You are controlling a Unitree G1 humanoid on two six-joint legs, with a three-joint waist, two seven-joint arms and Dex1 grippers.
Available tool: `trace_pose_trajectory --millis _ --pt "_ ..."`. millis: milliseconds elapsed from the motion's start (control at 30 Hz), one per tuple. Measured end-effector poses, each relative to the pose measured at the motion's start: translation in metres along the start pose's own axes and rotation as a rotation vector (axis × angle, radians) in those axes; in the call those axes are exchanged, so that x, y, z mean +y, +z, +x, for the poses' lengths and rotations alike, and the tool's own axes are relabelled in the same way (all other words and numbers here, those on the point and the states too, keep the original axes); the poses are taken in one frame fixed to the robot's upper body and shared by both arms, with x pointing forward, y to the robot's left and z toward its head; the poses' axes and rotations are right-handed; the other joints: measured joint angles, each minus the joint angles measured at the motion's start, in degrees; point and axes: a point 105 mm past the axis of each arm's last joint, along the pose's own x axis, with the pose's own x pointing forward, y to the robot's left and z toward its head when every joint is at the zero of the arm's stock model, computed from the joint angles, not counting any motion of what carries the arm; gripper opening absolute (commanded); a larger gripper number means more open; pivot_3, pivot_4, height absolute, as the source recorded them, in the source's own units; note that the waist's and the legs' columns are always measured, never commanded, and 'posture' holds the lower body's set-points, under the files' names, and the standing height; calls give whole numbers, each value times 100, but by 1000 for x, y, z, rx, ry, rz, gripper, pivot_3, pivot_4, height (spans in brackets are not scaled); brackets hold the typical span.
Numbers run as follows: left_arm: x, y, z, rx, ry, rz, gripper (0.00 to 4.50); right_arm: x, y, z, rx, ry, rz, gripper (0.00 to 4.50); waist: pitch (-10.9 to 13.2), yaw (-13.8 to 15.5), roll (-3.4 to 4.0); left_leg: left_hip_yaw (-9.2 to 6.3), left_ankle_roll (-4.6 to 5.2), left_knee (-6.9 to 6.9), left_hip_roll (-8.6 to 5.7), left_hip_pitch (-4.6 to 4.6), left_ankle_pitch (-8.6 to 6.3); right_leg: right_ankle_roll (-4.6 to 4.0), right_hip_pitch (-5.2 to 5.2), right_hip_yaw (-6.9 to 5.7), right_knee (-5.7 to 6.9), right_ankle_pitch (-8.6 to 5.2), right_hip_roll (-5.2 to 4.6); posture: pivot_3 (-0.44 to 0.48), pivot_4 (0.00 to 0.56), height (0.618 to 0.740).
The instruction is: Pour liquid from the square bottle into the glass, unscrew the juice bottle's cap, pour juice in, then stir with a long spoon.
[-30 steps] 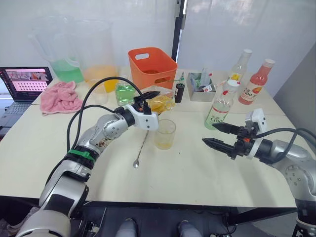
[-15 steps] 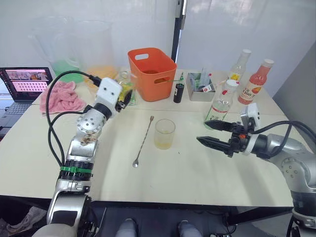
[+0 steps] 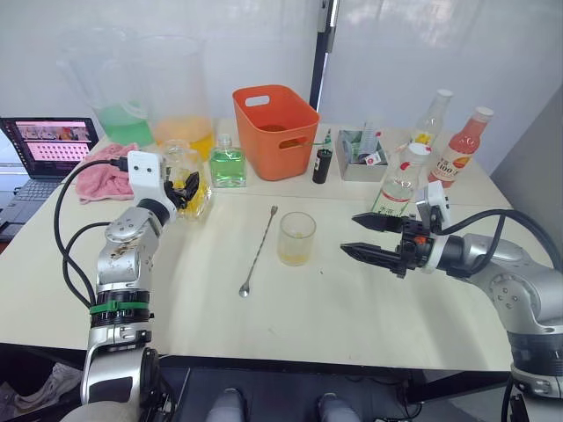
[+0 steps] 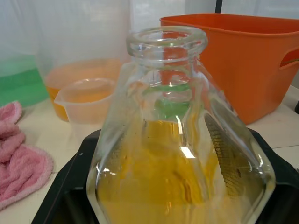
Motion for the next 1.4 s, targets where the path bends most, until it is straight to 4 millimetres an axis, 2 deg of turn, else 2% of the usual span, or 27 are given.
trace_pose_trajectory --millis 133,400,433,467,533,800,1067,1233,1400 --pt "4 -21 -2 38 15 -24 2811 0 -1 0 4 0 6 4475 0 -5 0 0 0 0 0 0 0 0 0 -1 0 0 0 0 150 725" --pt "4 -24 -7 4 18 -9 2811 1 -1 0 5 2 6 4475 0 -11 0 0 -1 0 0 1 0 -2 0 -1 1 1 0 0 150 725" --pt "4 -24 -7 4 19 -7 3611 1 -1 0 5 3 6 4500 0 -13 0 0 -1 0 0 1 0 -2 0 0 0 1 0 0 150 725" --pt "4 -24 -8 3 20 -7 3873 1 -1 0 5 3 6 4500 0 -14 0 0 -1 0 0 1 0 -2 0 0 0 1 0 0 150 725" --pt "3 -19 -8 -17 17 -2 4483 1 -1 0 5 3 6 4500 0 -9 0 0 -1 0 0 1 0 -2 1 -1 0 1 0 0 150 725" --pt "-1 6 -14 -123 -4 5 4483 1 -2 0 6 13 11 4500 0 -11 0 0 -2 0 0 21 0 -2 19 0 -1 0 0 0 150 725" --pt "0 46 -25 -267 -24 1 4483 -4 -4 -3 4 13 20 4500 0 -18 0 0 -2 -1 1 30 1 -2 27 1 -3 -1 0 0 150 725" --pt "0 76 -43 -309 -168 -77 4483 -16 -1 -6 5 -20 -18 4500 0 -49 0 1 -2 -2 2 32 0 -2 27 0 -2 -3 0 0 150 725" --pt "1 68 -57 -224 -263 -71 4483 -20 0 -5 8 -22 -41 4500 0 -118 0 1 -2 -4 3 33 0 6 28 0 -4 -12 0 0 150 725"
